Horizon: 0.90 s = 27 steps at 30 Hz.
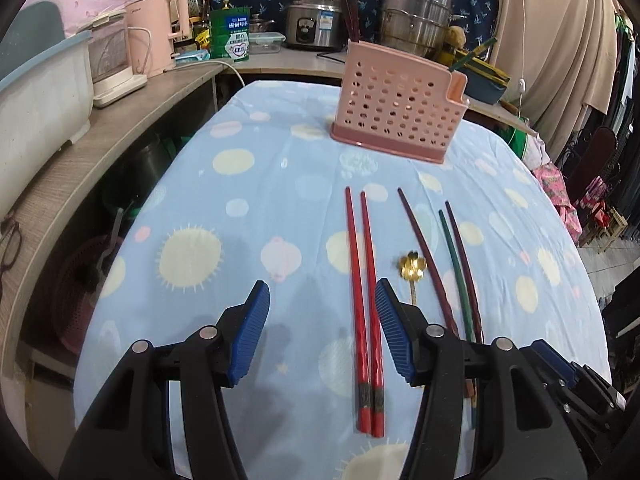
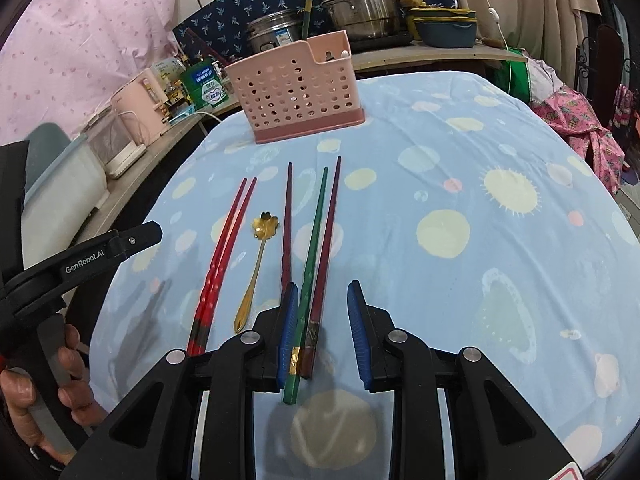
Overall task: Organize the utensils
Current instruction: 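Move both open tools back down over the remaining utensils, then grasp a dark red chopstick with the right tool while the left tool reaches a red chopstick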
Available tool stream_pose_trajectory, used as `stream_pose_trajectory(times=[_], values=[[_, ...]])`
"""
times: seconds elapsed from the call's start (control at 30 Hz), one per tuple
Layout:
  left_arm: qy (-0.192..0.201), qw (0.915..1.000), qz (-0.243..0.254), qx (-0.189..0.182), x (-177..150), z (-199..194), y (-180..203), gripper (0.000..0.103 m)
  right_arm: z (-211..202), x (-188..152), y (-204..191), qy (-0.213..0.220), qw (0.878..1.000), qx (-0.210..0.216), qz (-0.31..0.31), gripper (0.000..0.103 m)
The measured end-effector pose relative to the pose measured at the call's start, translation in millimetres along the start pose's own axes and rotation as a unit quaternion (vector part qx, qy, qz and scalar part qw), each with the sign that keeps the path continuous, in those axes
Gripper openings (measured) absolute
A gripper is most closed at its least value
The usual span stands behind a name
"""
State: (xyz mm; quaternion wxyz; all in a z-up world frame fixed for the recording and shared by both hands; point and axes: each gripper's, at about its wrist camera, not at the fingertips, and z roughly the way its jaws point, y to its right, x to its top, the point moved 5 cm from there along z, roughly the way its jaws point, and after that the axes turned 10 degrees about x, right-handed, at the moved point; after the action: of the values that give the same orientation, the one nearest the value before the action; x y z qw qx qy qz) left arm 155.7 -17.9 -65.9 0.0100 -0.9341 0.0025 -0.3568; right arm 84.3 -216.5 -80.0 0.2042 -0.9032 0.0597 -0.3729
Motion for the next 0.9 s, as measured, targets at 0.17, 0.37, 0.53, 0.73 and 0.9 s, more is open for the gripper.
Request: stream_pose_trajectory(times=[0.17,0.37,0.53,0.73,0.9], values=[[-0.012,0.9999,0.005,0.001,-13.3,2.8,1.4,0.052,7.1,-9.3,-4.9,-0.009,1.0,-0.002,-0.008,0.026],[-0.024,0.9997,0.008,0.005,-24.3,7.4,-0.3,0.052,10.9,-14.0,-6.3,-0.014,1.0,-0.005,-0.009,0.026],[-0.033,0.9994,0.008,0.007,-30.6,11.1,-1.8,0.052,13.1,-15.7,-4.2,-0.017,1.0,-0.008,-0.006,0.026],[-0.038,0.9992,0.009,0.006,-35.3,13.6,-2.2,0.052,18.9,-19.6,-2.3,-0.025,1.0,-0.013,-0.006,0.026],[-0.041,0.9991,0.01,0.004,-38.1,14.5,-2.3,0.052,23.5,-21.8,1.2,-0.032,0.999,-0.018,-0.004,0.026]])
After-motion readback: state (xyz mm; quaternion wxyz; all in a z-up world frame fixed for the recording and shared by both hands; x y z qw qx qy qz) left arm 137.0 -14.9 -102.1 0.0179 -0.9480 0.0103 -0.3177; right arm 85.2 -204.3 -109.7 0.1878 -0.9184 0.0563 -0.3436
